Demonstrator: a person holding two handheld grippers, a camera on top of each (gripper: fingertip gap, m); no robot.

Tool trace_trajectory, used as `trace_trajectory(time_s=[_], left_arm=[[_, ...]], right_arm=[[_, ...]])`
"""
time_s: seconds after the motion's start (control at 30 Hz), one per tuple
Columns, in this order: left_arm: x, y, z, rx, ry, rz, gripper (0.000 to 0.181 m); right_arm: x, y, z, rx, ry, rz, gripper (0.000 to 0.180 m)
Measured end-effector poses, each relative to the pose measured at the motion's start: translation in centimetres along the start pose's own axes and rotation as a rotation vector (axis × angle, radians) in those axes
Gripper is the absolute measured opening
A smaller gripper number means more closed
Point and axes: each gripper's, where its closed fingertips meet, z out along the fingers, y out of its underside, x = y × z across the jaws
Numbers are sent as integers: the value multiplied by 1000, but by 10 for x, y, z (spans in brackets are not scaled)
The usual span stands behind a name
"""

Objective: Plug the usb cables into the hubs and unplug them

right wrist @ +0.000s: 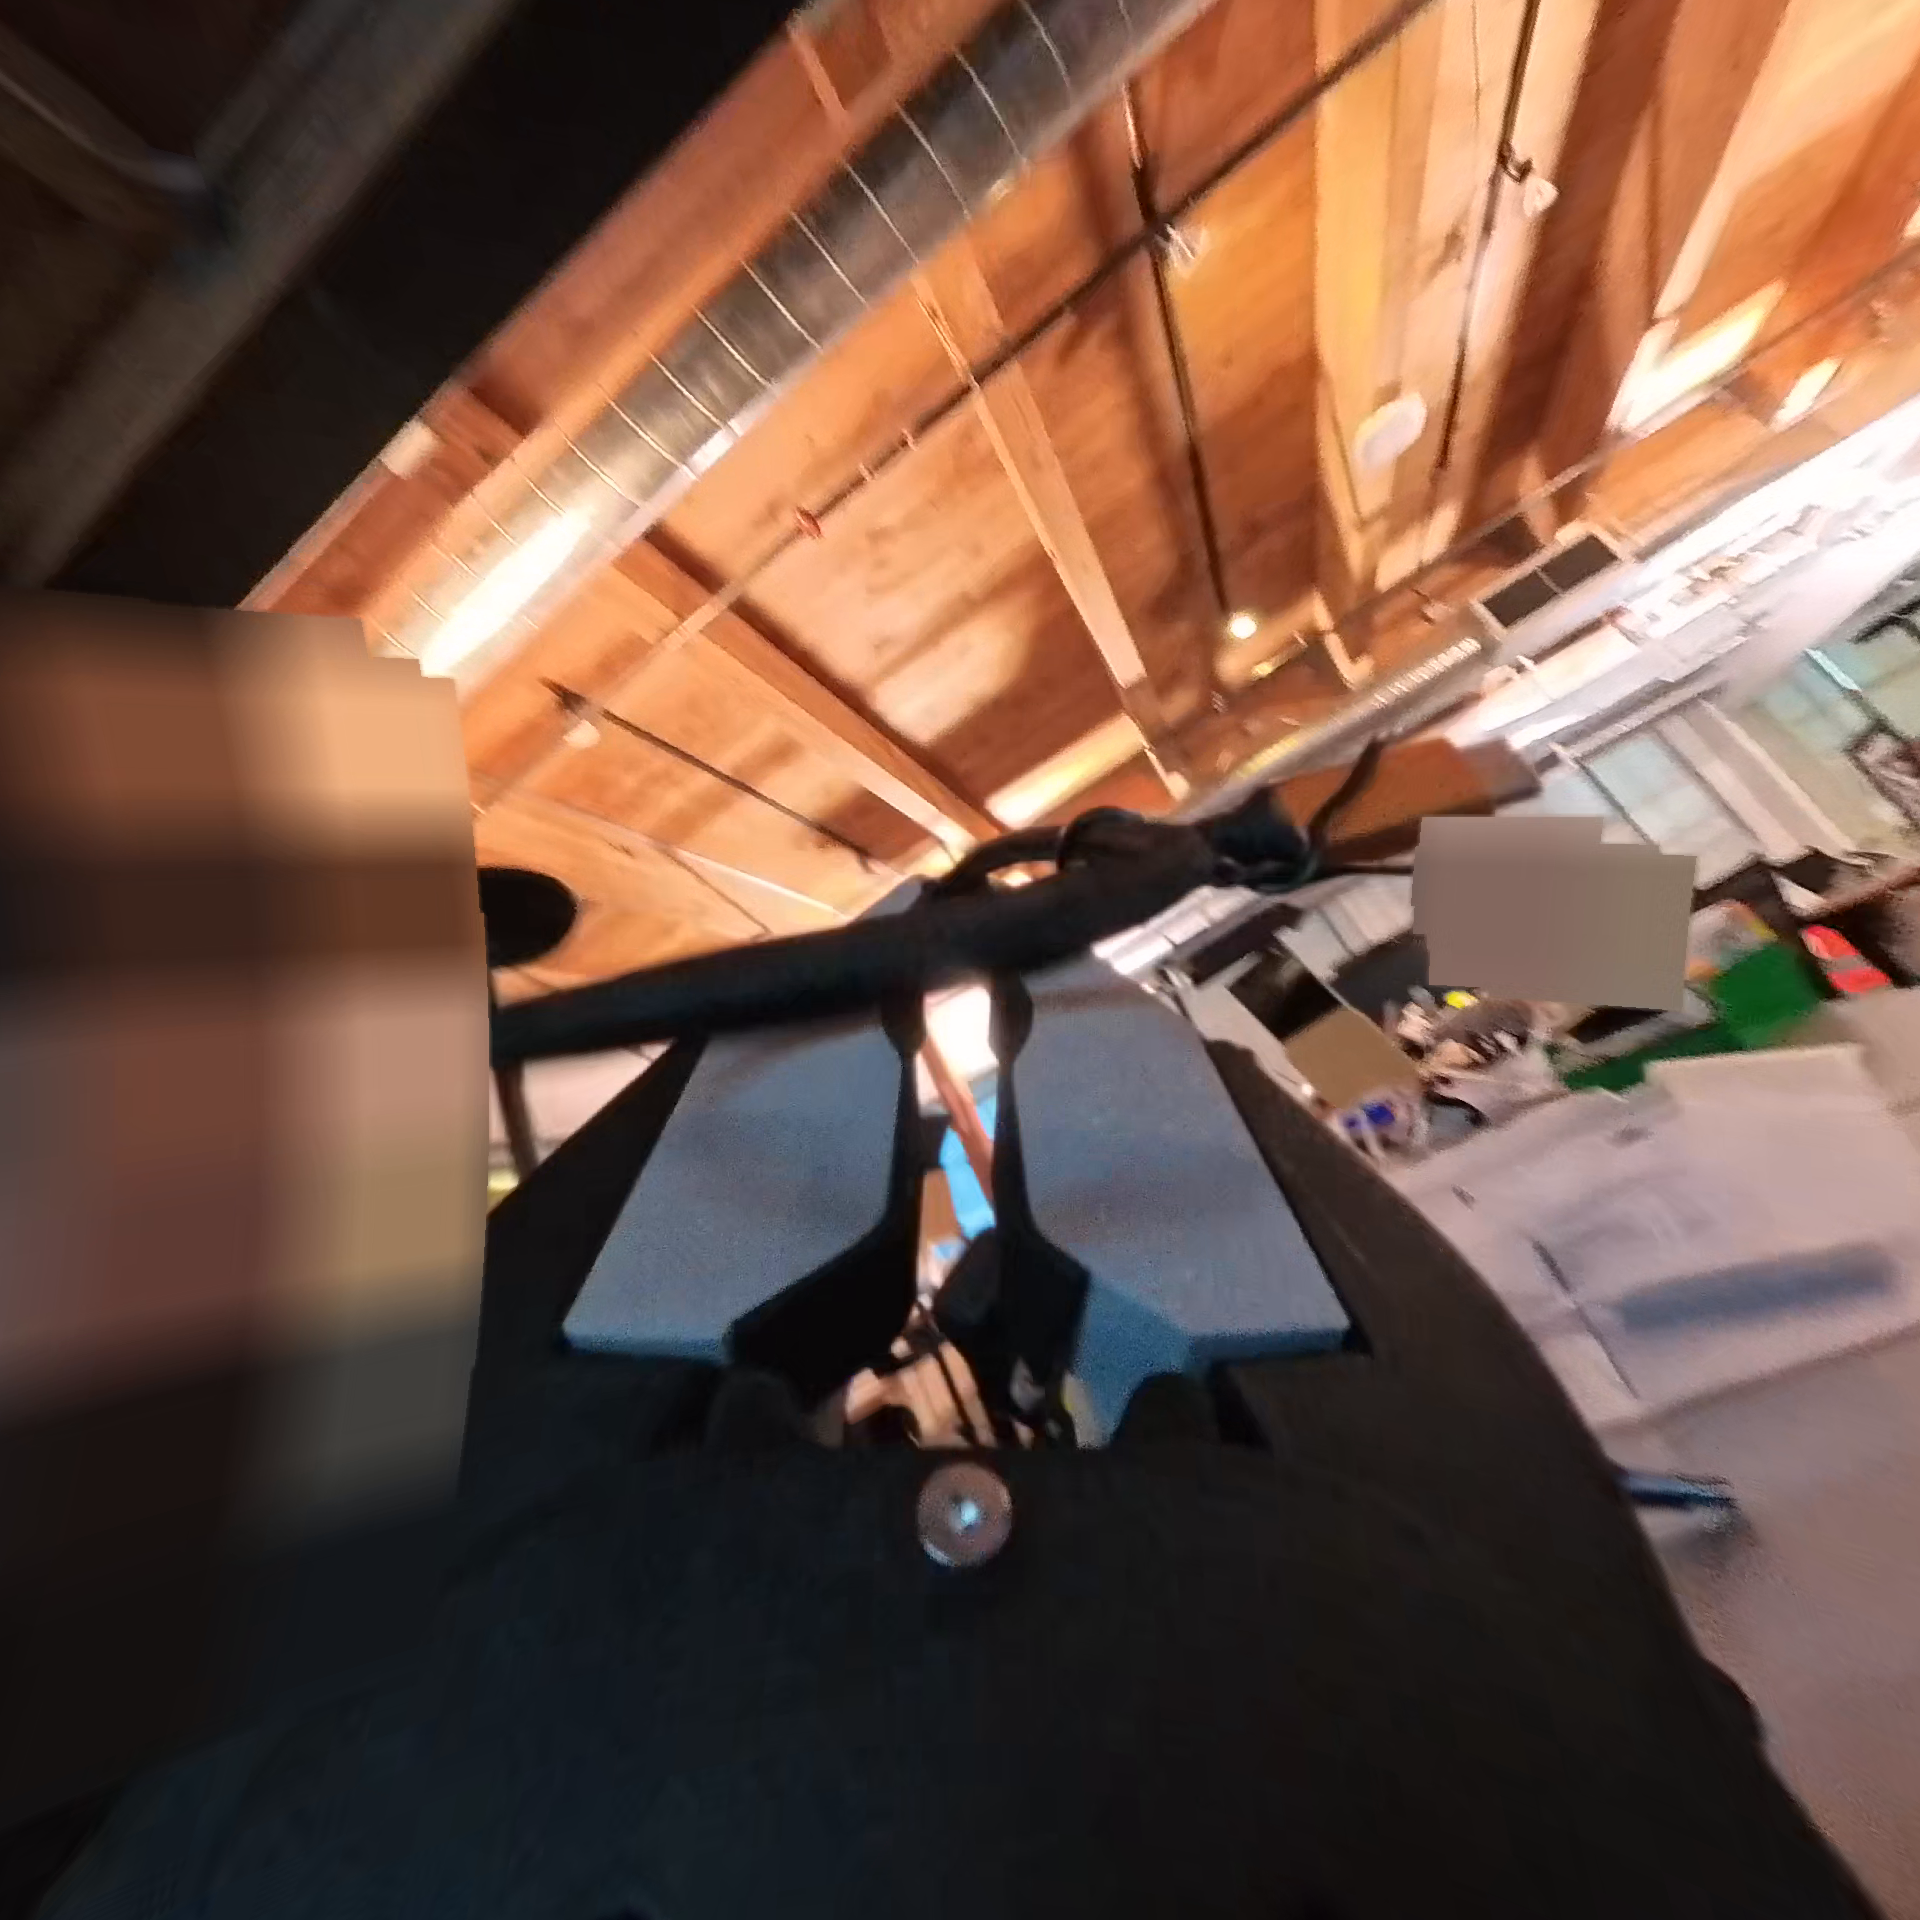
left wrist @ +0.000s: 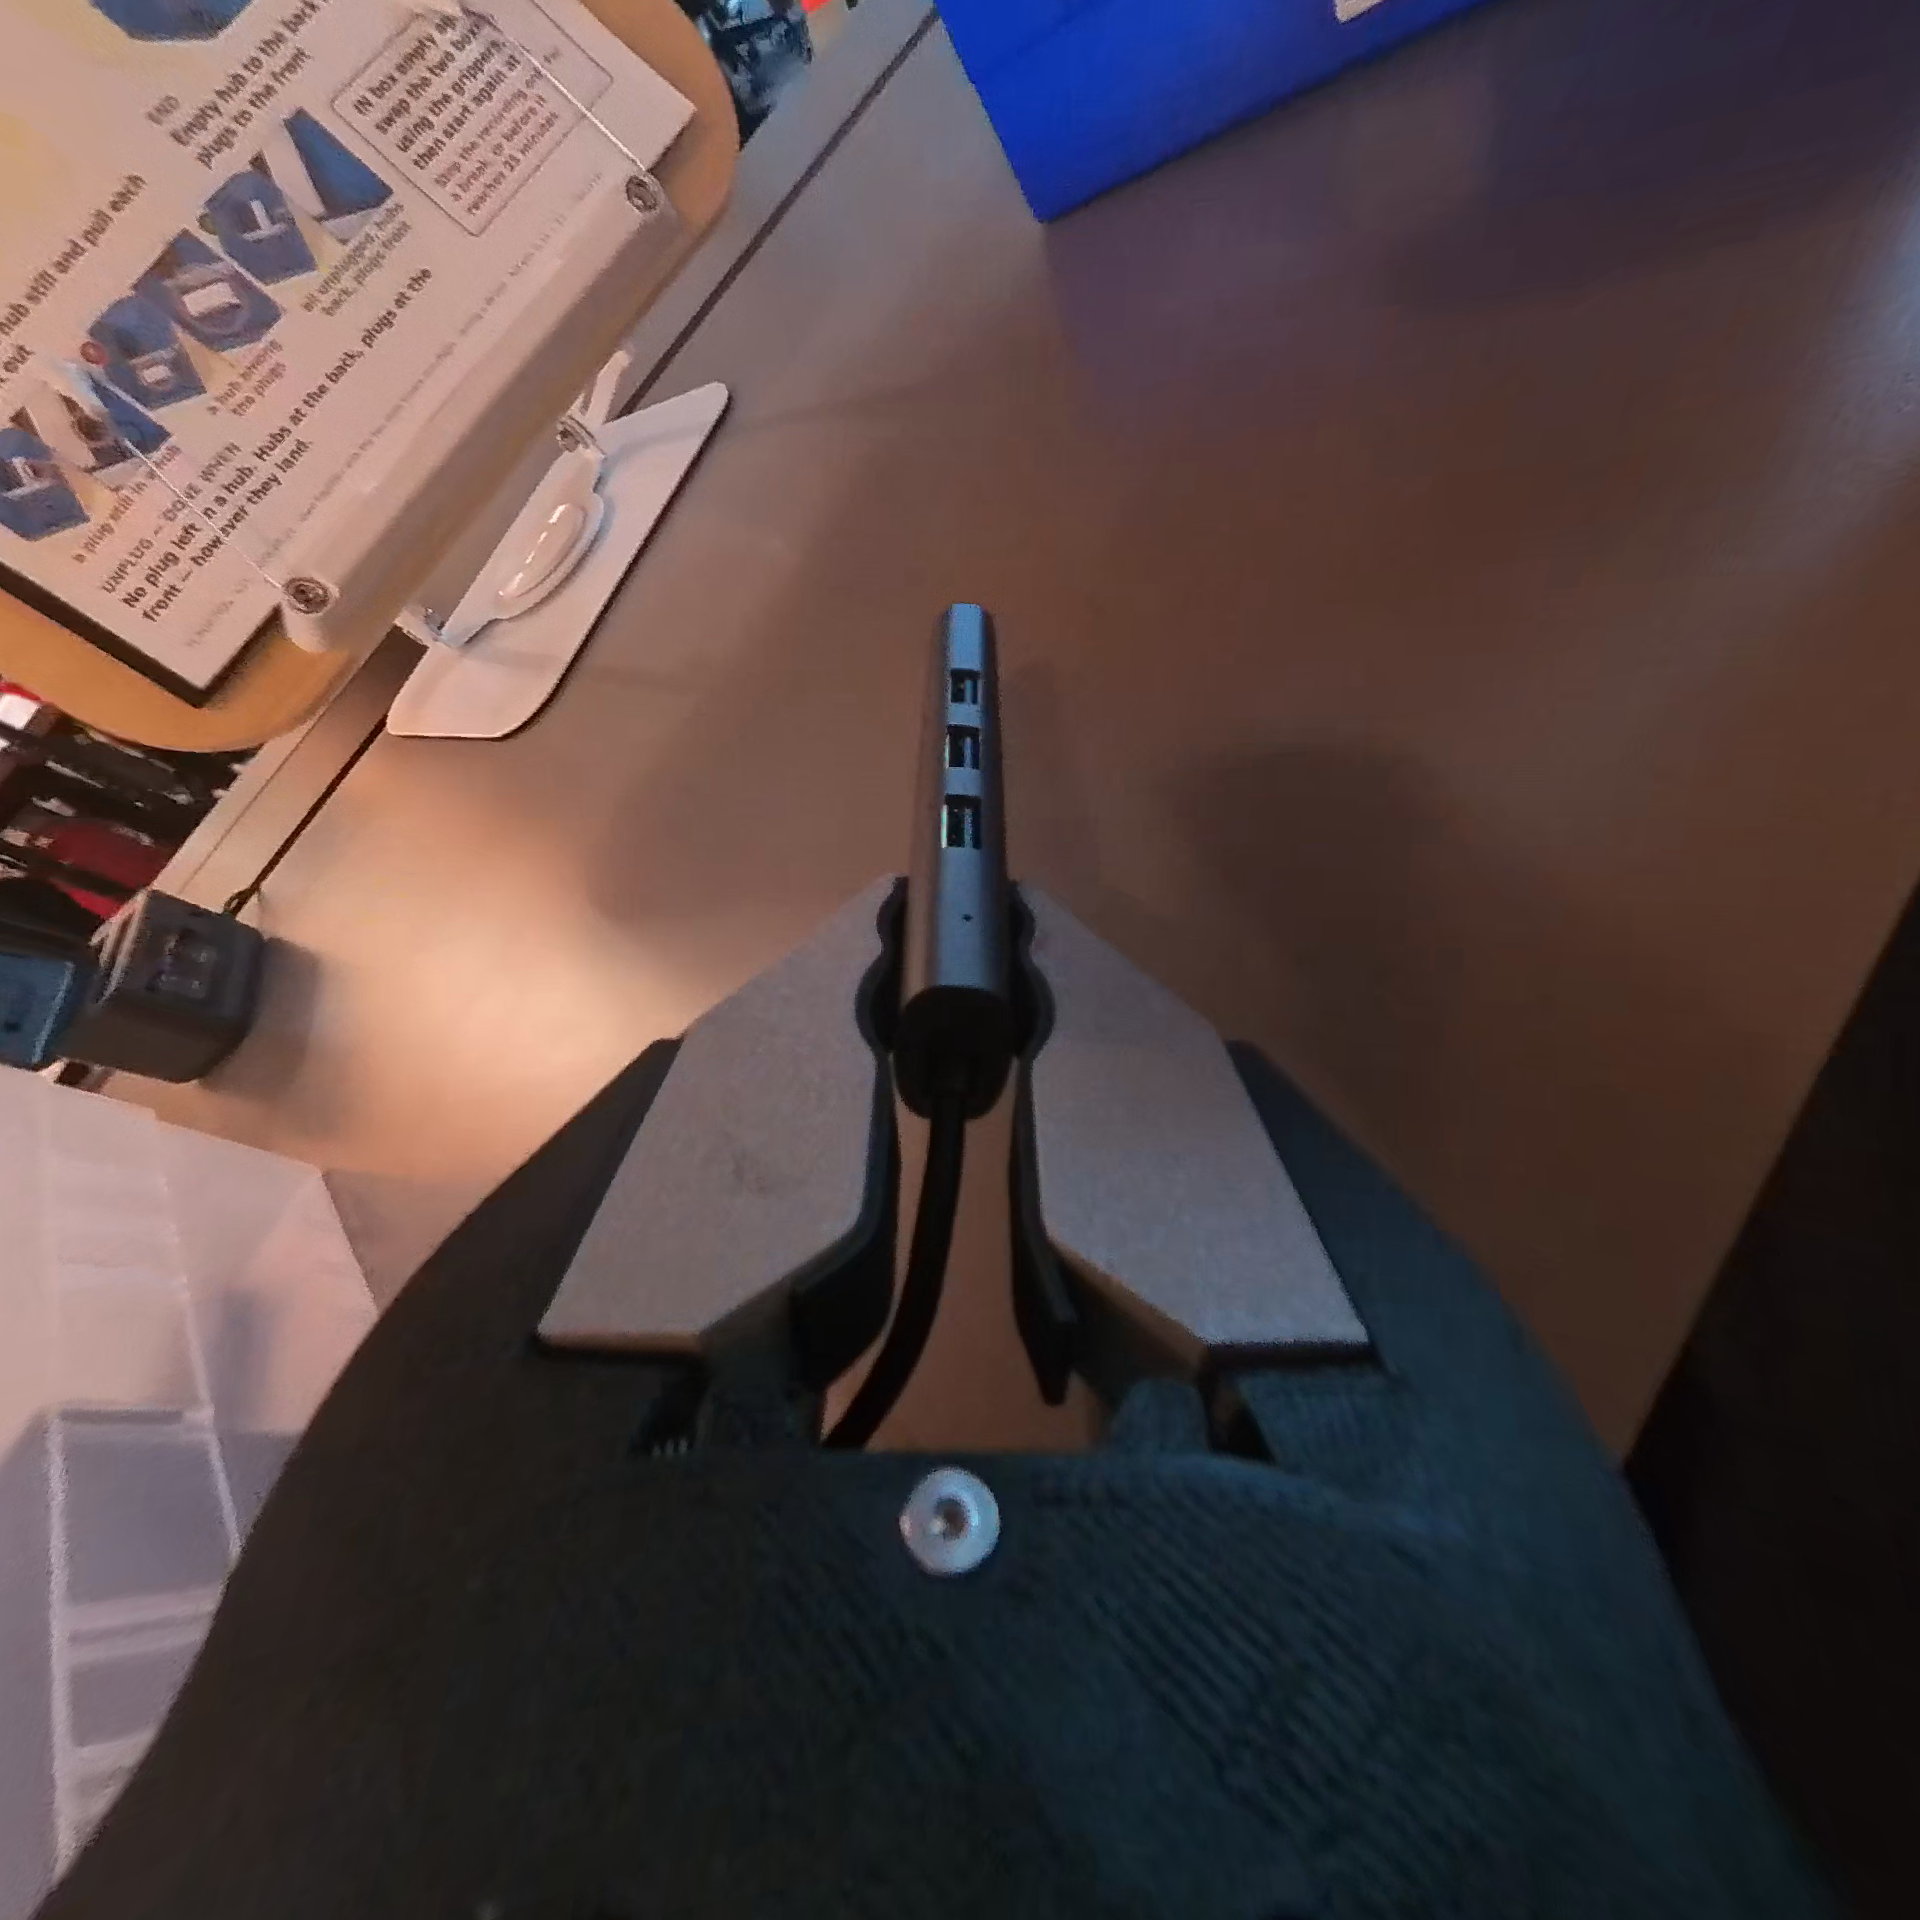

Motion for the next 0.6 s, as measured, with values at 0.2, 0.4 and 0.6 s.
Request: trace_trajectory(time_s=[0.2,0.4,0.6], left_arm=[[0,-1,-1,5,2,-12,13],[-1,3,2,-27,-29,23,13],[-4,2,0,-23,-44,11,12]], right_arm=[[5,13,4,-102,60,-82,1],[8,19,3,-149,67,-97,3],[15,24,2,-199,118,-148,2]])
